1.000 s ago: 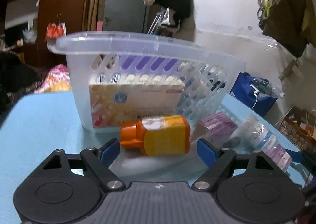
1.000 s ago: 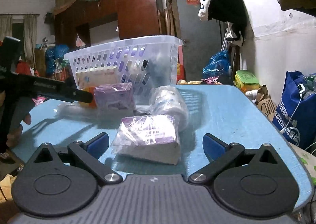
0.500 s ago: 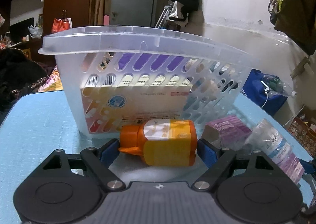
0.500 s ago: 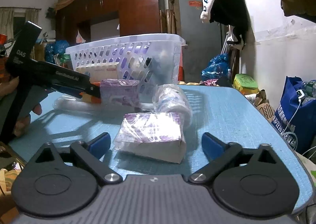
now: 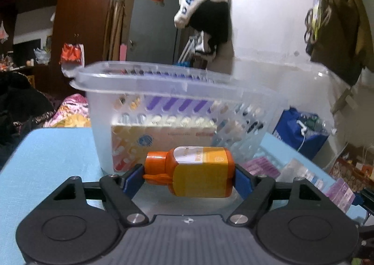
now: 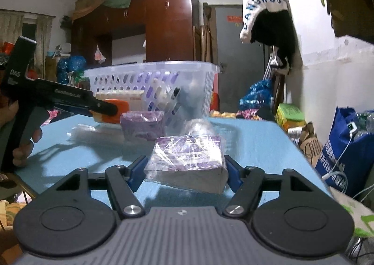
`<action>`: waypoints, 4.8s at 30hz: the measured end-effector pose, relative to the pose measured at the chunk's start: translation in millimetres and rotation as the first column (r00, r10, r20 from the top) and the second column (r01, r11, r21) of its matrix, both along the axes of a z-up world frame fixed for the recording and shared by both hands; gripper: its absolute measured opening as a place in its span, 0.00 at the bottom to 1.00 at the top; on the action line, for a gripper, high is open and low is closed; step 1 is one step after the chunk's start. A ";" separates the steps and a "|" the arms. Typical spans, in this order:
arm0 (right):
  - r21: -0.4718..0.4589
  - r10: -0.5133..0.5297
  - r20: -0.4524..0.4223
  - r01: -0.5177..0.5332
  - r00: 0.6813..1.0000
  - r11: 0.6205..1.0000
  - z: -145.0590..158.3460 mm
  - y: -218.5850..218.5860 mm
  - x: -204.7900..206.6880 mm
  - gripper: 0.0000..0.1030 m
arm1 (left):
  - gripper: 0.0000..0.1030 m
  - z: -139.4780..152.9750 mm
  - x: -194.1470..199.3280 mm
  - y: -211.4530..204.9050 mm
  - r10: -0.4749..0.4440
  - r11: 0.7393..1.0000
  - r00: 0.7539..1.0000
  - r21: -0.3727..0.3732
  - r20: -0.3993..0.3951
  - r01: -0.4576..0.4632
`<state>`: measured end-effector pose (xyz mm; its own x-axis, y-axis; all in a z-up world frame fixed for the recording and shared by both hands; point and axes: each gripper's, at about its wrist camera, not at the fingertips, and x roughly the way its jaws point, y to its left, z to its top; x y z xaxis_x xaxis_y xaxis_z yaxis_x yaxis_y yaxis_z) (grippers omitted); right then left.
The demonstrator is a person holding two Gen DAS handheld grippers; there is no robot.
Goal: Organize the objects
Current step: 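Grasp the orange bottle with the left tool while the right tool grasps the wrapped purple package, then carry the orange bottle with the left tool while the right tool carries the package into the basket, then move the right tool to the plastic-wrapped white roll, then grasp the wrapped white roll with the right tool while the left tool grasps the pink box, then carry the white roll and pink box into the basket and open both tools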
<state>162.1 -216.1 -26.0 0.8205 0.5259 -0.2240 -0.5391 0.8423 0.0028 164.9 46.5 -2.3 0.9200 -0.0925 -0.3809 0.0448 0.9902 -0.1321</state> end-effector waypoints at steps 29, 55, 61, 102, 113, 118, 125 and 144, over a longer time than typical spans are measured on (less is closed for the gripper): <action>0.046 0.141 0.169 -0.150 0.976 0.988 120.7 30.5 67.2 0.69 | 0.80 91.0 -34.9 11.2 0.017 0.999 0.966 0.044 0.259 -0.029; 0.040 0.049 -0.074 -0.046 0.996 0.998 126.8 67.9 168.5 1.00 | 0.97 95.5 66.5 42.2 0.168 0.981 0.983 0.086 0.068 -0.174; 0.087 0.084 -0.105 -0.075 0.991 0.993 83.0 13.5 124.6 1.00 | 0.97 89.5 14.6 27.4 0.092 0.994 0.984 0.039 0.154 -0.099; -0.031 0.132 -0.209 -0.141 0.969 0.989 15.2 1.5 97.7 0.50 | 0.50 -4.1 24.4 -54.0 -0.196 0.976 0.980 0.093 -0.025 0.197; -0.021 0.158 -0.103 -0.161 0.982 0.987 17.9 -0.7 83.9 0.47 | 0.49 -0.6 7.3 -24.3 -0.214 0.976 0.975 -0.024 0.063 0.216; -0.008 0.155 -0.089 -0.156 0.984 0.988 18.4 -1.0 83.9 0.47 | 0.49 -1.4 6.4 -22.9 -0.223 0.974 0.972 -0.031 0.077 0.226; 0.001 0.155 -0.089 -0.155 0.984 0.988 17.7 -0.4 84.5 0.47 | 0.49 -1.2 4.3 -20.0 -0.243 0.968 0.965 -0.044 0.100 0.248; 0.122 0.171 0.013 -0.172 0.985 0.978 58.5 -10.2 73.7 0.47 | 0.49 29.7 -32.6 -0.9 -0.224 0.967 0.944 -0.066 0.242 0.246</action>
<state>235.8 -226.3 32.6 0.7162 0.6820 -0.1481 -0.6755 0.7308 0.0984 132.3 45.6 27.4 0.9293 -0.3420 -0.1398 0.3152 0.9313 -0.1827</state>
